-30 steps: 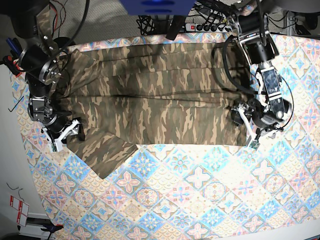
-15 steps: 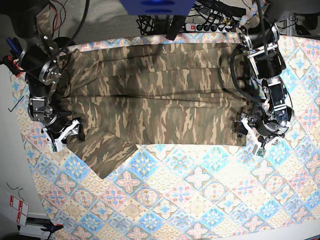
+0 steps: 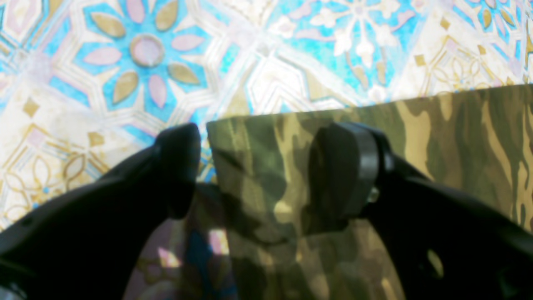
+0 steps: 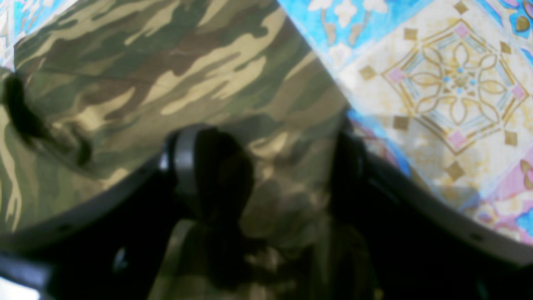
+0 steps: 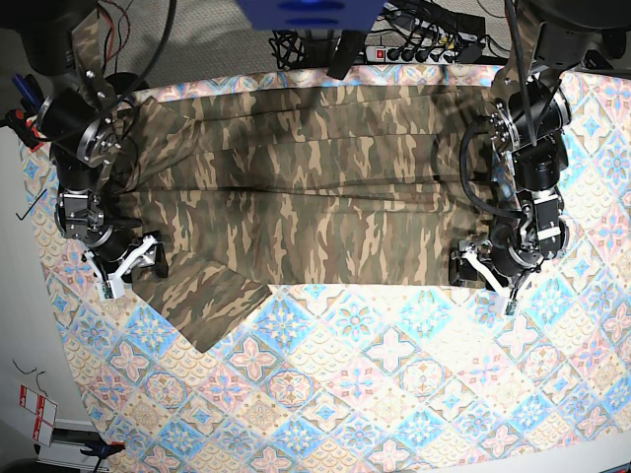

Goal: Fold the T-shirt properly

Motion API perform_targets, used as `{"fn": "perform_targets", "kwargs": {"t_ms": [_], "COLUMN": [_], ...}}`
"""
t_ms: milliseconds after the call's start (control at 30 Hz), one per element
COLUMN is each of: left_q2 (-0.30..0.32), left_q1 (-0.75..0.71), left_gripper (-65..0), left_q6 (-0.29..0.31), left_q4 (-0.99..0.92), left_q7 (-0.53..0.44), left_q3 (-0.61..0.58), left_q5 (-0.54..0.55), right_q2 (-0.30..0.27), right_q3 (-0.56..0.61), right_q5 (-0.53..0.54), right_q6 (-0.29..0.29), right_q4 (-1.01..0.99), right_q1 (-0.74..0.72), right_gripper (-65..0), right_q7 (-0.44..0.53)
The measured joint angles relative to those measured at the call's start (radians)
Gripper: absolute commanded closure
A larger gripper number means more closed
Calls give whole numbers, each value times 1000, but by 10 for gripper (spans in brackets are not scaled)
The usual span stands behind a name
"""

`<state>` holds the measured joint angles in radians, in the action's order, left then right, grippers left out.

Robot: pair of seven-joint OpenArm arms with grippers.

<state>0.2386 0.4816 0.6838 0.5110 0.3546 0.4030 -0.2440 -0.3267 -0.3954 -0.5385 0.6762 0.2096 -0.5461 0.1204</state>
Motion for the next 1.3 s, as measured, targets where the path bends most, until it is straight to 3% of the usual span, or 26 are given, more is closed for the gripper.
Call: {"fn": "perform_targets", "kwargs": {"t_ms": [133,300,433,667,800,900,1067,1300], "left_q2": [-3,0,2,2,0,-1,-9,-11], "left_q1": [-17,-44,-69,-68,-35,-3,41,112], "left_gripper": [-381,-182,-73,-64,-64,-64,-64,-64], "left_q6": [-7,-7,-7,-6,5,9,5,8], "left_q4": [0,7,13,13,6,2,-10,-16], "left_q7": [-4,-8,-35,-27,30,79,110,121], "left_q3": [-51,-58,-55,-43,1,0,0,-1], "left_q5": [16,42,66,70,88,57,35,30], "right_q2": [0,0,4,14,23,23,24,23], "right_q3": [0,0,2,-1,-1,-1,-66,-70], "right_q5": [0,-4,-11,-25,-38,-42,-39,-42], "right_q6": [-3,-2,1,7,-53,-52,-132,-136], "right_q4": [0,-2,-5,45,87,103,111,112], "right_q1": [0,-9,-20,-12,-9,-19,-76,-138], "right_gripper": [-298,-91,-46,-45,-45,-45,-45,-45], "right_q7": [0,-13,-36,-53,-78,-91,-81,-89]}}
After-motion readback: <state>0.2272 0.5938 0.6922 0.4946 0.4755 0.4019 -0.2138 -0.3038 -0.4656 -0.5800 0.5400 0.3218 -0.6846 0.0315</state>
